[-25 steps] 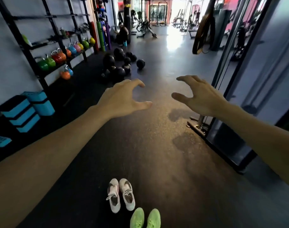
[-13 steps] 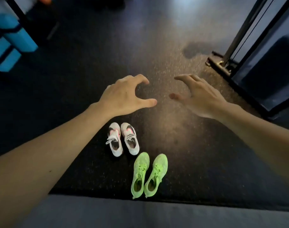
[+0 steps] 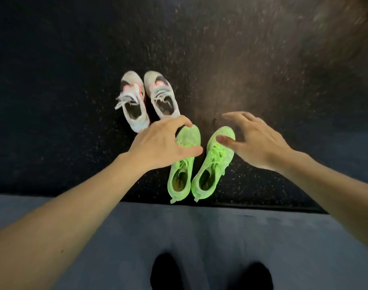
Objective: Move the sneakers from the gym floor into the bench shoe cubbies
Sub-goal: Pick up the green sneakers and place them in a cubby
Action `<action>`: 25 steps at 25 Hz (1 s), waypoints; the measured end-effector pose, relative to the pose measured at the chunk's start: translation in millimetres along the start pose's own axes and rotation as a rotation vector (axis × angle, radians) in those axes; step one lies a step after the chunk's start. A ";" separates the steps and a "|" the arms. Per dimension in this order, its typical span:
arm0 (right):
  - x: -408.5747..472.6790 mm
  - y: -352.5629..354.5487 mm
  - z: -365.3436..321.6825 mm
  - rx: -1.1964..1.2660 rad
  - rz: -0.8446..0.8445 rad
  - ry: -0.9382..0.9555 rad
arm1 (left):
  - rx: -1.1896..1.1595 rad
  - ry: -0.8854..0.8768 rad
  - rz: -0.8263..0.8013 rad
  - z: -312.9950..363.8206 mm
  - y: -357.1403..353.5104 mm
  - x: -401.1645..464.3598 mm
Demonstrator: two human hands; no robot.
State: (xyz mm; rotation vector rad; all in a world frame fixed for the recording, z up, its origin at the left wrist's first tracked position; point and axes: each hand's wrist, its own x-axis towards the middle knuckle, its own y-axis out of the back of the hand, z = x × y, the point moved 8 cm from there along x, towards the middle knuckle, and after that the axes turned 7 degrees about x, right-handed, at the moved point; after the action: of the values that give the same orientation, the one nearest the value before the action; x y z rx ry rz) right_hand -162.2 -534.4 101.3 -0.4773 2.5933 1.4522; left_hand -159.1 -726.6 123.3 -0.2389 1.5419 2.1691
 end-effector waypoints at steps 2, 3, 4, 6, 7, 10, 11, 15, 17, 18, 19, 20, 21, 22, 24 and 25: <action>-14.9 -56.0 19.3 0.006 -0.058 -0.020 | -0.003 0.023 -0.069 -19.6 -59.8 -7.3; -23.0 -82.5 28.6 0.014 -0.086 -0.032 | -0.004 0.033 -0.101 -28.0 -87.5 -11.7; -31.1 -106.7 36.9 0.027 -0.111 -0.045 | -0.003 0.040 -0.125 -34.6 -112.0 -15.5; -46.1 -148.4 50.6 0.060 -0.157 -0.073 | 0.012 0.050 -0.142 -45.3 -149.6 -20.1; -51.9 -165.2 55.8 0.076 -0.174 -0.083 | 0.032 0.052 -0.137 -49.7 -163.2 -20.1; -64.9 -212.1 69.6 0.098 -0.216 -0.098 | 0.097 0.066 -0.087 -63.2 -197.9 -18.6; -67.8 -224.4 72.2 0.096 -0.223 -0.099 | 0.117 0.072 -0.074 -67.4 -207.2 -19.3; -67.3 -255.8 74.1 0.094 -0.221 -0.108 | 0.155 0.116 -0.097 -86.7 -231.9 -17.0; -61.4 -265.2 73.3 0.098 -0.221 -0.110 | 0.174 0.134 -0.200 -94.5 -245.7 -11.8; -58.1 -265.7 71.6 0.108 -0.196 -0.096 | 0.191 0.116 -0.236 -95.0 -251.4 -9.0; -54.7 -263.7 69.7 0.127 -0.161 -0.078 | 0.206 0.097 -0.246 -94.6 -254.5 -6.8; -52.5 -260.5 67.7 0.146 -0.130 -0.059 | 0.211 0.074 -0.231 -92.7 -254.7 -5.4; -51.7 -257.1 65.9 0.164 -0.107 -0.042 | 0.218 0.047 -0.205 -89.2 -252.6 -5.2; -52.0 -252.7 64.1 0.178 -0.089 -0.031 | 0.225 0.019 -0.179 -86.7 -249.9 -5.1; -53.5 -241.0 59.8 0.195 -0.055 -0.020 | 0.240 -0.027 -0.121 -79.3 -237.1 -6.2; -54.5 -232.8 56.0 0.197 -0.045 -0.009 | 0.249 -0.041 -0.103 -74.8 -228.2 -7.0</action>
State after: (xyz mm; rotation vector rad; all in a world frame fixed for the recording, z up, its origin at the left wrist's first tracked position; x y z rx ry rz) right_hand -35.0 -588.8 -101.7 -0.4977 2.6640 1.1660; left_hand -56.1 -738.0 -93.4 -0.1862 1.7180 1.8706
